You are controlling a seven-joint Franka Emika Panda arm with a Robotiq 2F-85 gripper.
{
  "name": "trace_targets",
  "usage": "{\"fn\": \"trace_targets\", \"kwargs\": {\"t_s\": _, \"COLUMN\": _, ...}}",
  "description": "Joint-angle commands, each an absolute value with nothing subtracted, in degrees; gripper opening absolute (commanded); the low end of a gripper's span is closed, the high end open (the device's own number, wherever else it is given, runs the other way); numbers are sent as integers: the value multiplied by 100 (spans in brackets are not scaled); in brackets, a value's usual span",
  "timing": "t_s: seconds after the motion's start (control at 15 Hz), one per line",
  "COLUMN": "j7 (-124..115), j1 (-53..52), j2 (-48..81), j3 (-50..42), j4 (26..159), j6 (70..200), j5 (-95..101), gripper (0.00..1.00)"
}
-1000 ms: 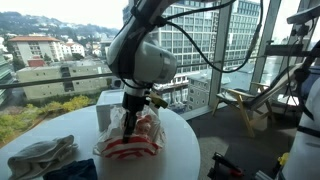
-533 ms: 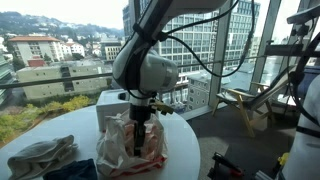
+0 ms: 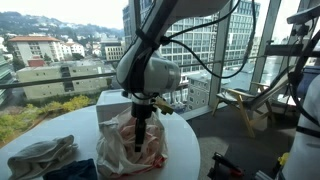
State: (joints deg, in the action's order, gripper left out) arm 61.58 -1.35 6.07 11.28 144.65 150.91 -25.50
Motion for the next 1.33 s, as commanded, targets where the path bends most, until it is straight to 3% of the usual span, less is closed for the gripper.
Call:
{"fn": "trace_targets", "kwargs": {"t_s": 0.0, "j7": 5604, "j1": -261, "j2": 353, "j3": 1022, "j4": 14843, "j6": 15568, "j5": -2221, "gripper": 100}}
{"fn": "trace_targets", "kwargs": {"t_s": 0.6, "j7": 5477, "j1": -764, "j2": -894, "j3": 1238, "j4": 16284, "j6": 16920, "j5": -2595, "gripper": 100}}
{"fn": "trace_targets", "kwargs": {"t_s": 0.67, "j7": 5198, "j1": -769, "j2": -476, "j3": 1099, "j4": 15769, "j6": 16902, "j5": -2174, "gripper": 100}}
{"fn": "trace_targets", "kwargs": {"t_s": 1.27, "j7": 2869, "j1": -451, "j2": -64, "j3": 643, "j4": 15822, "j6": 17094, "j5": 681, "gripper": 100}}
